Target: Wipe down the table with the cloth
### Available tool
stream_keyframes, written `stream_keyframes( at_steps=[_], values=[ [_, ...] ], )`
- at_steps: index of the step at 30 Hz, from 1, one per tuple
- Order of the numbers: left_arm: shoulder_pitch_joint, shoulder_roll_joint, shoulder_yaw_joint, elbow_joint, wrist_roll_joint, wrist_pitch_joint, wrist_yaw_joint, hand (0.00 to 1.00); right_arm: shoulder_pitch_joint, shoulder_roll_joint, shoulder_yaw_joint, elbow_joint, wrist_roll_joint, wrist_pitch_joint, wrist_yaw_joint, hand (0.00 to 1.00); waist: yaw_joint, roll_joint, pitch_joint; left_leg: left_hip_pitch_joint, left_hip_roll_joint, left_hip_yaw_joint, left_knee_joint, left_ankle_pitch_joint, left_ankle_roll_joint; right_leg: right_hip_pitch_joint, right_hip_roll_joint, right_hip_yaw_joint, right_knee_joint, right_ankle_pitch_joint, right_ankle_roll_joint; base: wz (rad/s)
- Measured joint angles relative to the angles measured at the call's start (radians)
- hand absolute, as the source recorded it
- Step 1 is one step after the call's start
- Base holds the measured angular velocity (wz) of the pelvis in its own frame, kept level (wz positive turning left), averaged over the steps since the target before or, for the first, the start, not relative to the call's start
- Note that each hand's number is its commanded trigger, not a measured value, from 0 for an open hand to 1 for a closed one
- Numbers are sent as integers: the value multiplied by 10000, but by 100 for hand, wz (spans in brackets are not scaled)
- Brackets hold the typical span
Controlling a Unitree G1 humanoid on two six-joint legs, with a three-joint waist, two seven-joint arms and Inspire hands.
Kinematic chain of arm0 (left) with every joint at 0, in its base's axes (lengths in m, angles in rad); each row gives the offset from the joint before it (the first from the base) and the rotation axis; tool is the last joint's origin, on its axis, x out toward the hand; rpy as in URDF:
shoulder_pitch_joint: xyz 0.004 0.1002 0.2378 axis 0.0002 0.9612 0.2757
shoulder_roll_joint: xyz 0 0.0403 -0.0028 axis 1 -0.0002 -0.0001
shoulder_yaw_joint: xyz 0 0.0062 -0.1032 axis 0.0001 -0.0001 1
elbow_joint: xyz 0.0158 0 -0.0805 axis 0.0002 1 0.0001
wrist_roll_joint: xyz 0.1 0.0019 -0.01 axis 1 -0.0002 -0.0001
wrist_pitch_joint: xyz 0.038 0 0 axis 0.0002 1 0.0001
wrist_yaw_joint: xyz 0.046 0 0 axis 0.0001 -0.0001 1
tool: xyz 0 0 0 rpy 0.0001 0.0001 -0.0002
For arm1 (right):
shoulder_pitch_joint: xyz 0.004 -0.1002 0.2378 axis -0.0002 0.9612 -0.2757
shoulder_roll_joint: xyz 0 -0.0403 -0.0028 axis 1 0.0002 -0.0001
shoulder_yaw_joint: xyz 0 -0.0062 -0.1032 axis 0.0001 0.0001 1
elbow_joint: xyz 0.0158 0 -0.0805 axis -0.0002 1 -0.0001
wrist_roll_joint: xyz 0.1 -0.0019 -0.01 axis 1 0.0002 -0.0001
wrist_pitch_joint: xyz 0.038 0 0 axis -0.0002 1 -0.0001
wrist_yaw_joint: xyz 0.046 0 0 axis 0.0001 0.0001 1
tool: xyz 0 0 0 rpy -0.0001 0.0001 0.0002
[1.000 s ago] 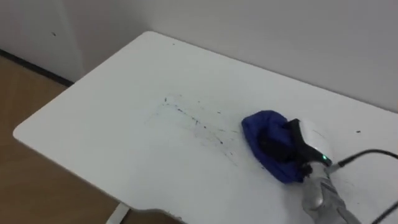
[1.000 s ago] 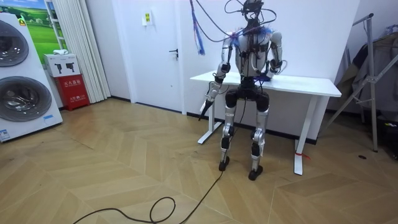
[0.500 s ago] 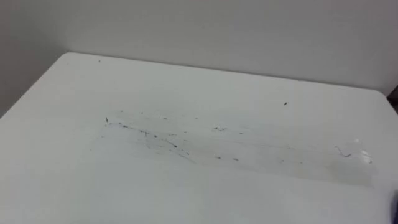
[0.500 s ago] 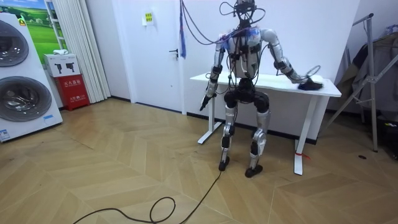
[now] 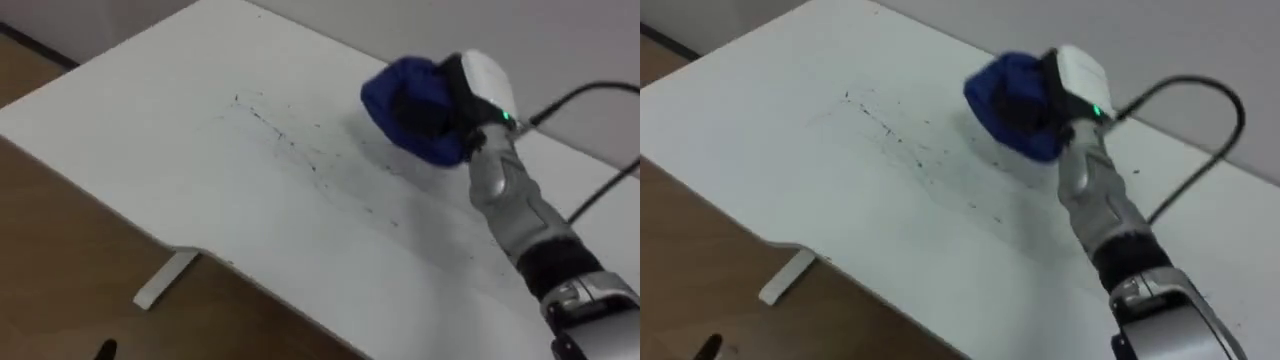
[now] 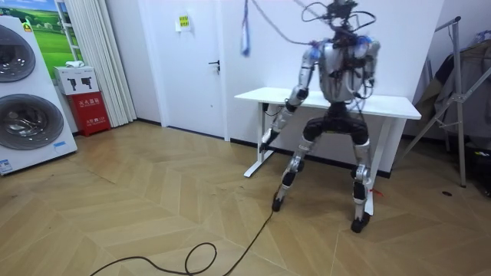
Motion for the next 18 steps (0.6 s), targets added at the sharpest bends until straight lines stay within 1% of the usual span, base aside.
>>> stream_keyframes(
  at_steps=[1,2,3,4,5,6,7,8,9,10,11,12,13,14,15,16,17,18],
  values=[
    [80,-61,6,1,8,-1,-4,0,451,-221,-274,163,157,-39,32,100,-82,8,0,0,90,278,-25,205,13,-8,56,-7,62,-127,166,12],
    [417,-270,221,-10,34,-1,-6,0,1171,-390,-1298,67,735,-358,-171,100,-492,18,-20,-32,250,649,-66,671,0,-17,190,-46,34,-232,381,4],
    [645,-463,514,-17,99,0,-29,0,1752,-673,-1998,79,894,-536,-342,100,-935,228,-35,-155,361,985,-71,1134,-31,39,328,-173,-136,-234,383,11],
    [717,-521,624,-17,109,-3,-43,0,2017,-799,-2317,102,1082,-581,-390,100,-1176,126,-25,-239,344,1093,-90,1297,-81,130,376,-310,-262,-225,373,40],
    [886,-584,836,-122,144,-13,-137,0,2549,-999,-2939,131,1281,-631,-511,100,-1692,155,-100,-396,319,1561,-79,1336,-115,290,482,-629,-529,-193,360,54],
    [957,-606,1037,-365,322,-13,-193,0,2946,-1067,-3551,162,1397,-627,-587,100,-2028,163,-140,-415,152,2007,-70,1329,-124,398,491,-803,-686,-182,355,46],
    [967,-614,1100,-481,465,-38,-207,0,3076,-1071,-3750,187,1459,-591,-618,100,-2144,4,-86,-403,26,2162,-54,1313,-144,444,493,-849,-800,-143,340,14],
    [977,-638,1123,-573,585,-149,-206,0,3366,-1052,-3986,113,1500,-543,-647,100,-2218,-42,-128,-361,-293,2358,17,1100,-254,502,520,-840,-1030,14,321,-19],
    [854,-710,1061,-595,583,-180,-209,0,3399,-1011,-3995,-70,1504,-472,-641,100,-2233,-28,-128,-292,-669,2529,56,638,-205,509,630,-729,-1334,228,259,-30],
    [789,-729,976,-601,582,-180,-207,0,3364,-954,-3981,-233,1513,-374,-625,100,-2220,-16,-128,-230,-860,2582,67,365,-130,527,681,-655,-1491,334,282,-47],
    [655,-802,870,-598,605,-166,-193,0,3239,-850,-3896,-483,1500,-53,-630,100,-2075,73,-120,-59,-1249,2601,83,-136,-6,543,769,-425,-1756,533,244,-75],
    [558,-955,813,-578,581,-83,-97,0,2890,-764,-3668,-626,1446,265,-594,100,-1747,217,-96,186,-1461,2580,68,-398,91,457,868,56,-1957,739,214,-97],
    [526,-1026,777,-570,541,-15,-82,0,2632,-696,-3480,-720,1372,431,-533,100,-1585,303,-65,324,-1465,2590,17,-431,90,424,930,316,-2072,869,225,-122],
    [491,-1153,717,-560,527,150,-81,0,2133,-478,-2965,-1011,1064,684,-377,100,-1341,444,-77,552,-1557,2622,-201,-504,93,224,998,775,-2172,1051,208,-130],
    [403,-1238,714,-571,510,255,-75,0,1676,-149,-2257,-1609,738,978,-115,100,-971,517,-83,645,-1674,2673,-473,-512,102,-118,1030,1167,-2128,1214,218,-131],
    [385,-1221,728,-579,491,282,-72,0,1296,111,-1883,-1861,526,1057,26,100,-783,504,-73,698,-1730,2730,-617,-511,103,-318,1148,1094,-1994,1662,282,-139],
    [257,-1255,697,-474,448,413,-26,0,612,622,-1024,-2391,120,1061,338,100,-464,619,-10,809,-1754,2697,-903,-507,111,-605,1576,1123,-2010,1926,-429,-110],
    [76,-1401,533,-438,410,567,-18,0,45,953,-262,-2661,-118,857,528,100,-411,751,59,848,-1752,2629,-1044,-503,117,-628,1699,1113,-2132,2021,-561,-73]
  ],
)
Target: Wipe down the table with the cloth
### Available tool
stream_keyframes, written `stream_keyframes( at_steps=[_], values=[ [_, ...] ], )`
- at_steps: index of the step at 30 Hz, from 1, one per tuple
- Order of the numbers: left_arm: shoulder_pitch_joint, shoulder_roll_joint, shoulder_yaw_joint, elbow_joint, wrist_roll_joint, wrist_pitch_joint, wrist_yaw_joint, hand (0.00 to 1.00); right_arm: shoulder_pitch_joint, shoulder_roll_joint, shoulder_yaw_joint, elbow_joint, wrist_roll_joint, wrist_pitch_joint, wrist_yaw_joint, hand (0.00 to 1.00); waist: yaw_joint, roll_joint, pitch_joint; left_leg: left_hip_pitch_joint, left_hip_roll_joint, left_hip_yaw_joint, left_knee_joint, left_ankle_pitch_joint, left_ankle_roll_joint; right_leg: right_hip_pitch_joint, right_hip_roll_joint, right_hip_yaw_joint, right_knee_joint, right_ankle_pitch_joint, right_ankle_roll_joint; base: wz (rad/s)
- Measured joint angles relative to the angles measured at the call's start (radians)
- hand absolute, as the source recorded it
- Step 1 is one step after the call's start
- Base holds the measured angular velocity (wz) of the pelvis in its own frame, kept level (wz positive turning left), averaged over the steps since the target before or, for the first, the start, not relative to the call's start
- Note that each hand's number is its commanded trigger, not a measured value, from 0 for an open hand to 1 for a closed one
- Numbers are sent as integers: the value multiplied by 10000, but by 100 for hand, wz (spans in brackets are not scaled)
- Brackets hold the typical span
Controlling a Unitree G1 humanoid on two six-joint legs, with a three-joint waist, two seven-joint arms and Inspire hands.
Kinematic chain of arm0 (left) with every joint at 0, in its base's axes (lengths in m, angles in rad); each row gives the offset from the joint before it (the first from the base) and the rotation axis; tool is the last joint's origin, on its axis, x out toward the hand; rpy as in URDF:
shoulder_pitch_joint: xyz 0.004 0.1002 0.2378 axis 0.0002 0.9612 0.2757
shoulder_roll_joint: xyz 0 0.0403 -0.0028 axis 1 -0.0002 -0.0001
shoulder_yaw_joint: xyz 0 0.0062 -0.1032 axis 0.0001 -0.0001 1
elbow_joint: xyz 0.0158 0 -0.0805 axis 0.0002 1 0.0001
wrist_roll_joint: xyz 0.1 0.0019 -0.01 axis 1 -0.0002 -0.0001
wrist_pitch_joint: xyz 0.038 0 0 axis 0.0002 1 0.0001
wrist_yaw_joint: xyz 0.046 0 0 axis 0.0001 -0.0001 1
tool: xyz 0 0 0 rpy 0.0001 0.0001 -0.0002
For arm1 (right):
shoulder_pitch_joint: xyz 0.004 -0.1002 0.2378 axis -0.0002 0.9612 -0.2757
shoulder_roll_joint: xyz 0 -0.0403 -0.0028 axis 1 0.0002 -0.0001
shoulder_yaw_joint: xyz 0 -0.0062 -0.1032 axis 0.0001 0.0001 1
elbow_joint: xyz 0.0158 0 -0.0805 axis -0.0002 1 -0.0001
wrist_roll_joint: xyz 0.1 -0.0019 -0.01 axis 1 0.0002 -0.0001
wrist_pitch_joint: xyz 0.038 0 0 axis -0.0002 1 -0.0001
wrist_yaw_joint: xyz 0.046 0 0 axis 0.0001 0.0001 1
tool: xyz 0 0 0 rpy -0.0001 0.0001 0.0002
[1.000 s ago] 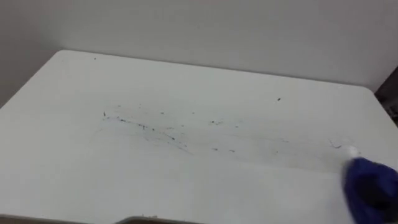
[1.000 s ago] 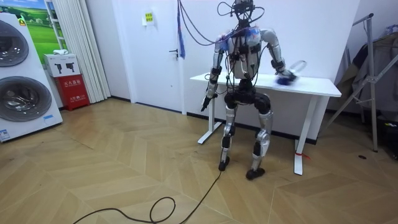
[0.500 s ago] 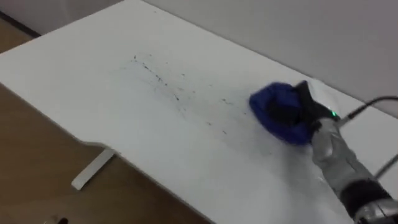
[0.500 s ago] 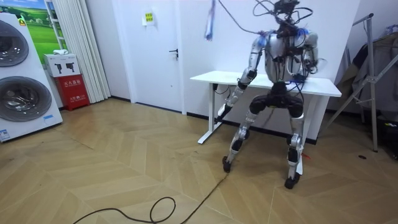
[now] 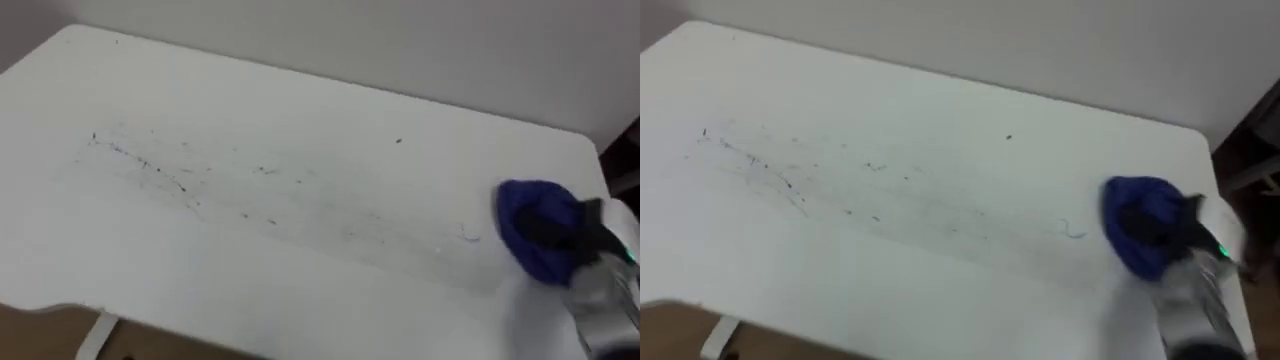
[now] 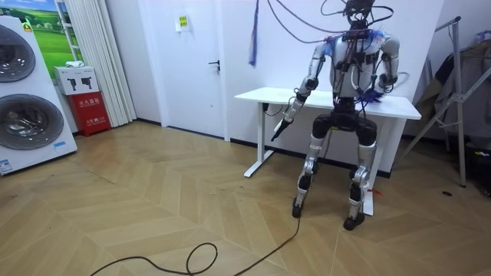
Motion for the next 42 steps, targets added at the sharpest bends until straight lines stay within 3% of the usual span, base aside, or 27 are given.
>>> stream_keyframes(
  at_steps=[1,3,7,8,10,12,17,20,23,25,29,31,33,38,42],
  values=[
    [-53,-60,-116,13,1,25,-5,0,-210,125,265,1,-73,-167,98,100,12,59,30,-19,-10,-33,-19,15,21,5,-12,-27,5,1,1,-7],
    [-11,-135,-332,28,7,84,-16,0,-565,628,566,-62,-192,-391,394,100,186,105,-14,-36,-69,-231,-209,99,22,4,-64,-193,3,-35,38,23],
    [409,-148,-308,-238,29,421,95,0,5,519,596,-95,-355,-357,413,100,85,-242,-107,-27,-146,-646,-404,254,48,336,-112,-617,-252,-108,105,37],
    [603,-155,-305,-367,38,500,127,0,516,486,561,21,-502,-375,293,100,-166,-293,-117,119,-146,-889,-419,254,48,647,-112,-852,-350,-126,133,71],
    [858,-163,-304,-418,18,504,216,0,1516,482,362,59,-767,-958,-419,100,-685,-289,-107,354,-154,-1123,-430,254,48,1154,-110,-1190,-581,-161,188,63],
    [1018,-146,29,-380,49,405,423,0,2747,425,-141,100,-792,-1683,-1281,100,-1165,-463,-224,573,-188,-1152,-444,253,48,1751,-101,-1382,-925,-290,390,37],
    [950,-141,363,-360,457,-155,523,0,4660,-254,-1936,183,-284,-2011,-2590,100,-1728,-483,-258,798,-285,-1083,-502,251,47,2311,-87,-1245,-1342,-329,451,20],
    [1040,35,410,-350,484,-188,585,0,5431,-739,-2534,339,531,-2020,-2809,100,-1791,-517,-280,793,-385,-1084,-430,242,71,2317,-84,-675,-1328,-344,474,6],
    [1078,98,383,-353,489,-186,700,0,5438,-974,-2565,758,995,-1979,-2790,100,-1814,-541,-283,781,-398,-1082,-306,239,122,2320,-74,-420,-1283,-352,485,-1],
    [1035,70,338,-350,477,-178,707,0,5247,-943,-2503,783,1026,-1708,-2661,100,-1751,-534,-279,780,-398,-1107,-271,249,137,2287,-71,-364,-1196,-392,543,-3],
    [811,-60,-302,-364,374,-71,1142,0,4432,-698,-2044,635,1048,-745,-2382,100,-1626,-467,-276,798,-397,-1226,-331,251,139,2132,18,-112,-1112,-262,412,-17],
    [598,-133,-622,-365,387,-55,1221,0,4213,-569,-1490,6,1034,-260,-2137,100,-1389,-429,-264,756,-393,-1322,-373,253,142,1886,92,176,-964,-119,224,-45],
    [219,-293,-917,-355,382,-13,1406,0,3940,-119,-364,-1205,95,139,-1516,100,-1115,-398,-236,643,-359,-1327,-415,280,145,1522,190,424,-844,-11,125,-38],
    [-49,-374,-1497,-366,393,67,1404,0,2877,1052,1863,-1952,-1327,171,-278,100,-620,-375,-161,573,-363,-1404,-552,276,87,1414,230,461,-878,-8,116,0],
    [419,-369,-1593,-451,376,351,1333,0,2599,1146,2378,-2422,-1942,78,322,100,-580,-363,-100,276,-373,-1826,-495,307,137,1432,229,45,-1028,-41,141,25]
  ],
)
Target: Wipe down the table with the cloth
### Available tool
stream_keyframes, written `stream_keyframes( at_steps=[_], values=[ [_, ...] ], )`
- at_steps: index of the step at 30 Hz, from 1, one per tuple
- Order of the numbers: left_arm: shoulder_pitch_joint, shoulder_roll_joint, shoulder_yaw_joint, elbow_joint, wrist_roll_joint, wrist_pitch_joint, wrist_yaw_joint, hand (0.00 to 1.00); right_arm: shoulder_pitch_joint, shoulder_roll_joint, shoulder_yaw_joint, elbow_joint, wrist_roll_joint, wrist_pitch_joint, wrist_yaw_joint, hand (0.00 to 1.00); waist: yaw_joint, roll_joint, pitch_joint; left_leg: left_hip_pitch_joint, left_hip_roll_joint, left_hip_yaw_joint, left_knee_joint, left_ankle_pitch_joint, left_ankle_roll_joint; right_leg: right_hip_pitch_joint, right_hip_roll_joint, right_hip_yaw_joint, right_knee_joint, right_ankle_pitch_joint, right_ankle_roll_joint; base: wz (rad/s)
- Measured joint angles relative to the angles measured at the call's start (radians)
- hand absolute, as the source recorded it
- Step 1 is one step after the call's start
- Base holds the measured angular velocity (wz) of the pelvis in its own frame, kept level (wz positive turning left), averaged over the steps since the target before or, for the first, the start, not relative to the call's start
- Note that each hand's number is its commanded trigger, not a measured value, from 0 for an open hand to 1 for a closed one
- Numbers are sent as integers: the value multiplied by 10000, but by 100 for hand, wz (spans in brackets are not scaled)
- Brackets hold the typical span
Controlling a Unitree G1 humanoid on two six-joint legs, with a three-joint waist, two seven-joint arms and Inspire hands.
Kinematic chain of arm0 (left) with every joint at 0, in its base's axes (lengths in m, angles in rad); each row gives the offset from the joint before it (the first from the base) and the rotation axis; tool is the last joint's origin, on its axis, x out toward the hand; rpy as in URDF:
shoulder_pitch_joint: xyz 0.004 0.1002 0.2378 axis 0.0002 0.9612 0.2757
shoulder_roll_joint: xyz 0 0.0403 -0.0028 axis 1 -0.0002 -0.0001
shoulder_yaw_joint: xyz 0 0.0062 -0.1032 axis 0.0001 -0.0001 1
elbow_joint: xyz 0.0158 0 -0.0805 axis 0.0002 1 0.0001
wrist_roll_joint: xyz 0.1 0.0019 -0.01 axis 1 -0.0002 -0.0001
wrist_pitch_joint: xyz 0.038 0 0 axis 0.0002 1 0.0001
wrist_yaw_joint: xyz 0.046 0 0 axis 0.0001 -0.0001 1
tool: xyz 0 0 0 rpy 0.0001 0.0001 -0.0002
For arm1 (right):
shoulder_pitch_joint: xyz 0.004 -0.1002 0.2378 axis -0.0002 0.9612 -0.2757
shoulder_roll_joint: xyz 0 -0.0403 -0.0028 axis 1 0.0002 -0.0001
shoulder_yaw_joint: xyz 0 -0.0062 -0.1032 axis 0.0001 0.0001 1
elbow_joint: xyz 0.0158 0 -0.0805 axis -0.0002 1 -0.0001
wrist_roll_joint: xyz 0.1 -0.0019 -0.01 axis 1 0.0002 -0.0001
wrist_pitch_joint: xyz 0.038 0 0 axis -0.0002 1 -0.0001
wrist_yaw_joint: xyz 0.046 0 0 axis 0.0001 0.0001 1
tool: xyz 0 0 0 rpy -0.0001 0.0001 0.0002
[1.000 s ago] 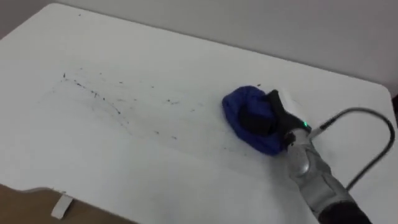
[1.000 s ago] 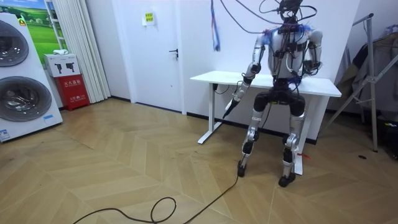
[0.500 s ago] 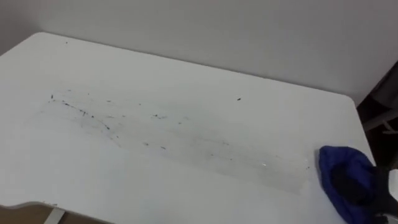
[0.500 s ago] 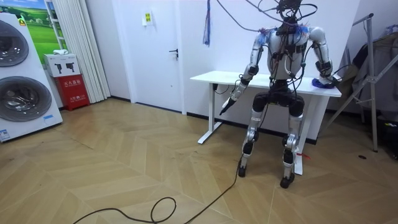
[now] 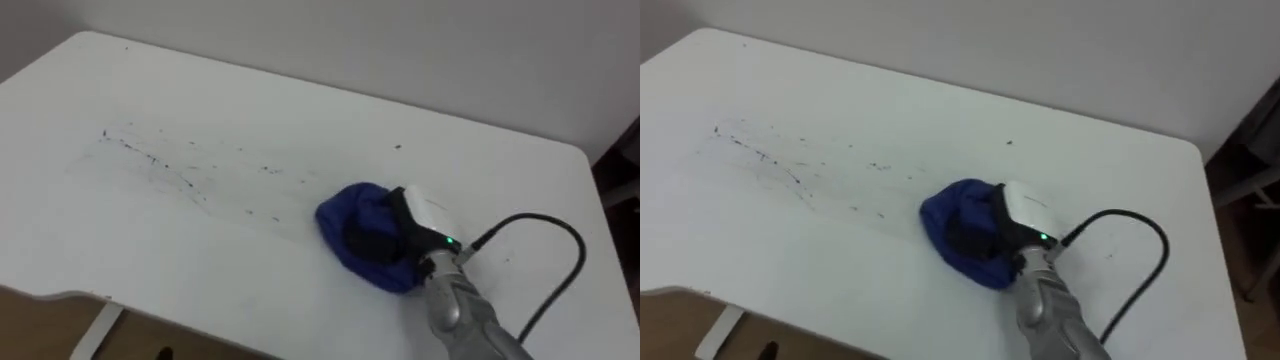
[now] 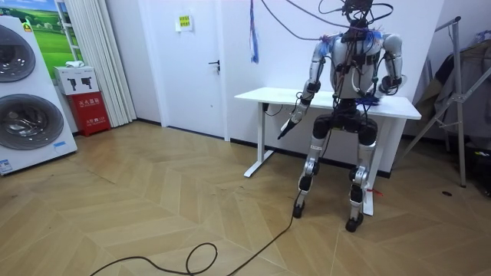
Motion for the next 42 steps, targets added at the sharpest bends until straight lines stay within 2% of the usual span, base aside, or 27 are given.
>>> stream_keyframes(
  at_steps=[1,2,3,4,12,19,22,24,26,28,30,33,37,40,42],
  values=[
    [113,1,5,-86,-15,47,-23,0,17,-27,0,-13,-2,-59,18,89,-12,11,7,10,0,-8,-6,0,0,-2,2,-17,-3,-21,10,10],
    [298,-10,7,-282,-160,66,-81,0,86,-97,23,-86,-1,-212,18,53,-12,59,38,23,1,-9,-27,0,0,-1,11,-20,-9,-36,20,0],
    [341,-27,4,-401,-301,64,-141,0,200,-183,39,-189,-2,-355,-7,27,-27,127,69,41,0,-7,-59,0,0,10,12,-18,-20,-42,28,0],
    [341,-27,-4,-445,-329,60,-150,0,241,-217,54,-228,-5,-411,-29,0,-43,148,64,42,0,-5,-88,0,0,13,13,-18,-38,-43,30,0],
    [328,-55,-79,-694,-345,-34,-134,0,733,-472,-25,37,-407,-1066,-536,0,-417,221,25,228,-1,-1,-127,-49,-16,303,46,-43,-274,-68,68,0],
    [387,-58,-74,-674,-337,-31,-19,0,1439,-542,-300,37,-336,-1356,-1471,0,-799,260,-17,319,-22,-18,-132,-56,-12,449,39,-18,-331,-87,97,2],
    [294,-50,-100,-666,-344,-34,5,0,1727,-667,-368,39,-9,-1434,-1898,0,-989,236,-29,353,-76,-16,-118,-56,-2,437,30,208,-337,-105,122,0],
    [225,-52,-180,-706,-344,-49,40,0,1954,-703,-589,-58,138,-1571,-1984,0,-1195,244,-34,353,-139,2,-105,-64,20,388,26,507,-352,-126,155,-3],
    [55,-44,-178,-706,-353,-66,94,0,2161,-710,-698,-225,309,-1720,-2055,0,-1258,241,-36,348,-151,22,-108,-61,31,368,25,561,-341,-122,150,-2],
    [-108,-58,-186,-706,-399,-261,148,0,2329,-710,-824,-342,428,-1913,-2063,0,-1271,252,-47,371,-151,39,-116,-57,36,360,27,581,-335,-116,140,-2],
    [-220,-84,-229,-705,-790,-623,168,0,2408,-707,-912,-342,497,-2129,-2060,0,-1337,277,-84,397,-150,56,-132,-52,43,357,26,608,-323,-114,137,-2],
    [-241,-92,-278,-684,-1295,-899,310,0,2390,-693,-1016,-452,505,-2326,-1985,0,-1372,274,-92,524,-151,148,-166,-51,45,350,32,745,-312,-120,144,-9],
    [-240,-52,-212,-683,-1824,-1189,313,0,2650,-695,-1217,-859,1006,-2429,-1696,0,-1462,162,-111,586,-158,224,-186,-50,46,331,32,833,-295,-120,146,-6],
    [-134,-36,-143,-497,-2231,-1481,262,0,2968,-711,-1841,-1437,1618,-2400,-1362,0,-1683,121,-99,600,-165,229,-198,-50,47,340,33,861,-281,-120,147,0],
    [108,-33,66,-463,-2237,-1547,101,0,3081,-728,-2877,-1731,2028,-2396,-1400,0,-1803,143,-68,631,-162,344,-217,-49,47,355,46,1006,-235,-120,145,-14]
  ],
)
